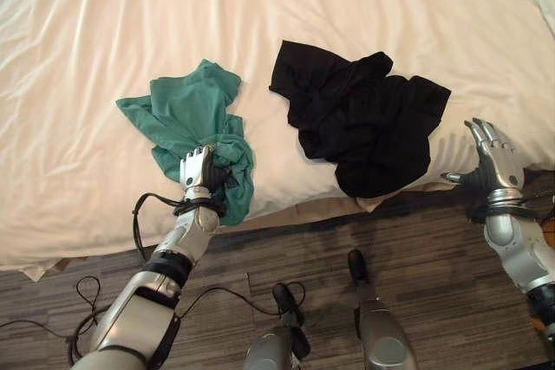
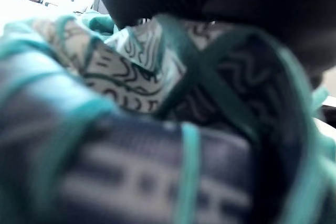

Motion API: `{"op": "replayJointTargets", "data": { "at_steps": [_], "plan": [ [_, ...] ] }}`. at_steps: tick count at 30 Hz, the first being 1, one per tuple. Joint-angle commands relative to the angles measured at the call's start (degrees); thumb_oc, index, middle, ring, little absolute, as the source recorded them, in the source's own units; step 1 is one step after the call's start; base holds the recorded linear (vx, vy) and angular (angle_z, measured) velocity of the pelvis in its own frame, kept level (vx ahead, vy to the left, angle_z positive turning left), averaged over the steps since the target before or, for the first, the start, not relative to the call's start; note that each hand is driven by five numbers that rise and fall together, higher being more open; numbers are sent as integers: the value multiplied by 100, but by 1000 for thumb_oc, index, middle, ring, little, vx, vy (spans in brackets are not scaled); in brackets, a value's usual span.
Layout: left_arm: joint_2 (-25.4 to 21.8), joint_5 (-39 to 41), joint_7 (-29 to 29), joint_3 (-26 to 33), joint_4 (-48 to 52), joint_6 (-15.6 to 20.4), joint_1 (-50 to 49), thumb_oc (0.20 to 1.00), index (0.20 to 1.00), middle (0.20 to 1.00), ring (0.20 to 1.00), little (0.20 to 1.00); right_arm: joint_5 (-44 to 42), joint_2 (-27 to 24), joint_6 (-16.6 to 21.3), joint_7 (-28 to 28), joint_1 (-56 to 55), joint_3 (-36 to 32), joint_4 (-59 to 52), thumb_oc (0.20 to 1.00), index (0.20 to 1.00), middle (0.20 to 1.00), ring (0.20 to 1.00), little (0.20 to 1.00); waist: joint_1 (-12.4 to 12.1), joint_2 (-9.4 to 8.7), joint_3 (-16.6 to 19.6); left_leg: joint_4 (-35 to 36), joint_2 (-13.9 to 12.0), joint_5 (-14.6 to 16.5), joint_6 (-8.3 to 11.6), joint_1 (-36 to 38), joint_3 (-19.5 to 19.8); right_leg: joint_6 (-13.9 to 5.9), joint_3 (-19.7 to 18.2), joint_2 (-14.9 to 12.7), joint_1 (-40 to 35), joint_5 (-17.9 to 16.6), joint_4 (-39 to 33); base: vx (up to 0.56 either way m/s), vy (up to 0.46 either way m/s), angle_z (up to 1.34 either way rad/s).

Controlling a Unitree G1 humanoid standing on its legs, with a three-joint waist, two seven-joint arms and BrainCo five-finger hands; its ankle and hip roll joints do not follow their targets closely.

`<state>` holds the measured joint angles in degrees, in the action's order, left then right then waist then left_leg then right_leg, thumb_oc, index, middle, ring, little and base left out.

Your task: Tidy up the quilt and then pick up the clothes from the bed and put them into the laundry hamper.

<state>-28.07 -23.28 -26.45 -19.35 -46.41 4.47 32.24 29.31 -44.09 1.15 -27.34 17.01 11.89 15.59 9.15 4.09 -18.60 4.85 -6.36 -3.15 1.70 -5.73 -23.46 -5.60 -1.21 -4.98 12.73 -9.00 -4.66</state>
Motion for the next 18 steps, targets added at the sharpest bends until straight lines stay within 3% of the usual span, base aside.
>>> {"op": "replayJointTargets", "data": {
  "at_steps": [1,9,14,18],
  "plan": [
    [227,206,362,-175,-657,-86,-535,200,200,200,200,200,210,-154,48,-74,529,102,-118,1000,1000,1000,1000,1000,-158,-377,113,15,-352,206,625,234,178,-526,244,-345,-25,617,101,4,-23,12],
    [492,762,442,-177,-317,229,-1413,200,200,200,200,200,-74,185,-119,166,2077,1244,1530,1000,1000,1000,1000,1000,-500,-292,27,15,-372,110,664,225,364,-421,366,-340,-116,639,112,-7,-43,15],
    [398,1197,672,-293,814,616,-1916,200,200,200,200,200,-390,480,-246,314,3074,1798,3371,1000,1000,1000,1000,1000,-784,-82,1,15,-354,4,698,-1,596,-385,524,-333,-67,649,78,-11,-43,28],
    [412,1302,811,-460,1115,727,-1951,200,200,200,200,200,-538,823,-305,421,3393,1972,4547,1000,1000,1000,1000,1000,-894,62,19,15,-335,-51,719,-112,741,-366,650,-343,-81,664,46,-4,-41,32]
  ]
}}
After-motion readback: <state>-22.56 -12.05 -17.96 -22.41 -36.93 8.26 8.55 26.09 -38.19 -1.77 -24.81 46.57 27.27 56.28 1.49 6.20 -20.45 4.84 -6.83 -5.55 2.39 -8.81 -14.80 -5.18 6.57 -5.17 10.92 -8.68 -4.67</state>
